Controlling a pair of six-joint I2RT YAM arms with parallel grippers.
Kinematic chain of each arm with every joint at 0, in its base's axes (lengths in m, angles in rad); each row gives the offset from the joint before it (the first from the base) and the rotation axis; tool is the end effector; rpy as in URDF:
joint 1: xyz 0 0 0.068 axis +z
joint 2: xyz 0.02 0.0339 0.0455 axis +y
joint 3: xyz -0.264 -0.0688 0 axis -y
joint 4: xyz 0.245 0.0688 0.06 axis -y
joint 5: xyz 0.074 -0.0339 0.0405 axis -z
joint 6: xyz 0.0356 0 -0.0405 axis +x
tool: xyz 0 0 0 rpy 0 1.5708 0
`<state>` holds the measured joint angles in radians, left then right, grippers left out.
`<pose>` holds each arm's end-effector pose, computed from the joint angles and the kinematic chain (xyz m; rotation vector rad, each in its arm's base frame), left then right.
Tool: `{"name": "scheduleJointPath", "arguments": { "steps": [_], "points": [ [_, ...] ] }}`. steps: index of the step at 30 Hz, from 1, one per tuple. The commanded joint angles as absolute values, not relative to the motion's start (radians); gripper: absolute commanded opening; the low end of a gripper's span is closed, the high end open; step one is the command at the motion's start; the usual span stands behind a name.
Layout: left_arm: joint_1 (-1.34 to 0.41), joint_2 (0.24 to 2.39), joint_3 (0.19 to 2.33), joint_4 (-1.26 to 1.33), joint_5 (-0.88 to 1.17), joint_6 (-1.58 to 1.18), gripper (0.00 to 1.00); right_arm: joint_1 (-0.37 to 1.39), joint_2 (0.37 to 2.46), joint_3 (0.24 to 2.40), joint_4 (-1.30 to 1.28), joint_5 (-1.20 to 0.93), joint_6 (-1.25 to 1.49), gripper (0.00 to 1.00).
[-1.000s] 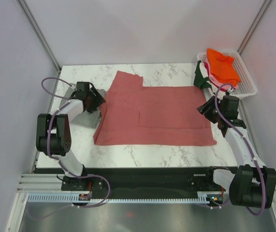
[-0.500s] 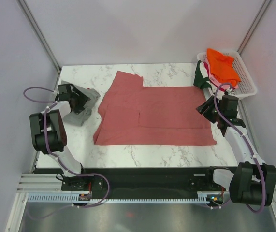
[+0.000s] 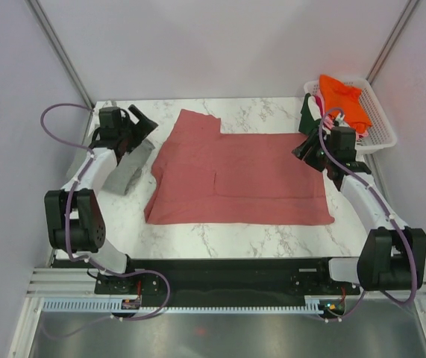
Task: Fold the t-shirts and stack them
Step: Fold the tshirt
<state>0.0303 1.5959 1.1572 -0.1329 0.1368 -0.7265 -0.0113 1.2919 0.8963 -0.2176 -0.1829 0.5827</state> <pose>0.3658 0.0062 0.2686 -0.7317 2.0617 -0.5478 0.2857 0.0032 0.2655 0.5482 2.1518 0.5196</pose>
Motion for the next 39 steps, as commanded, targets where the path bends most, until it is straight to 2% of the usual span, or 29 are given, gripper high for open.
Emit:
{"name": "scheduleJointPath", "arguments": {
  "steps": [1,6,11,22,28,32,37,39],
  "points": [
    [-0.023,1.618,1.250,-0.146,0.127,-0.657,1.00,0.035,1.347,0.985,-0.199,-0.124,0.561,0.62],
    [-0.083,1.788,1.448,-0.181,0.137,-0.611,0.97,0.067,1.453,1.087,-0.216,-0.092,0.516,0.62],
    [-0.126,2.055,1.681,-0.189,0.097,-0.569,0.95,0.077,1.508,1.144,-0.218,-0.081,0.506,0.61],
    [-0.129,2.529,2.330,-0.484,0.031,-0.583,0.92,0.077,1.546,1.160,-0.189,-0.147,0.514,0.62],
    [-0.123,2.618,2.365,-0.506,0.063,-0.614,0.88,0.077,1.546,1.170,-0.189,-0.126,0.502,0.62],
    [-0.121,2.655,2.381,-0.503,0.115,-0.626,0.79,0.075,1.569,1.190,-0.199,-0.118,0.497,0.62],
    [-0.118,2.678,2.390,-0.505,0.195,-0.637,0.56,0.075,1.586,1.204,-0.207,-0.134,0.499,0.62],
    [-0.118,2.669,2.379,-0.505,0.218,-0.634,0.54,0.075,1.585,1.203,-0.213,-0.129,0.495,0.62]
  ]
}}
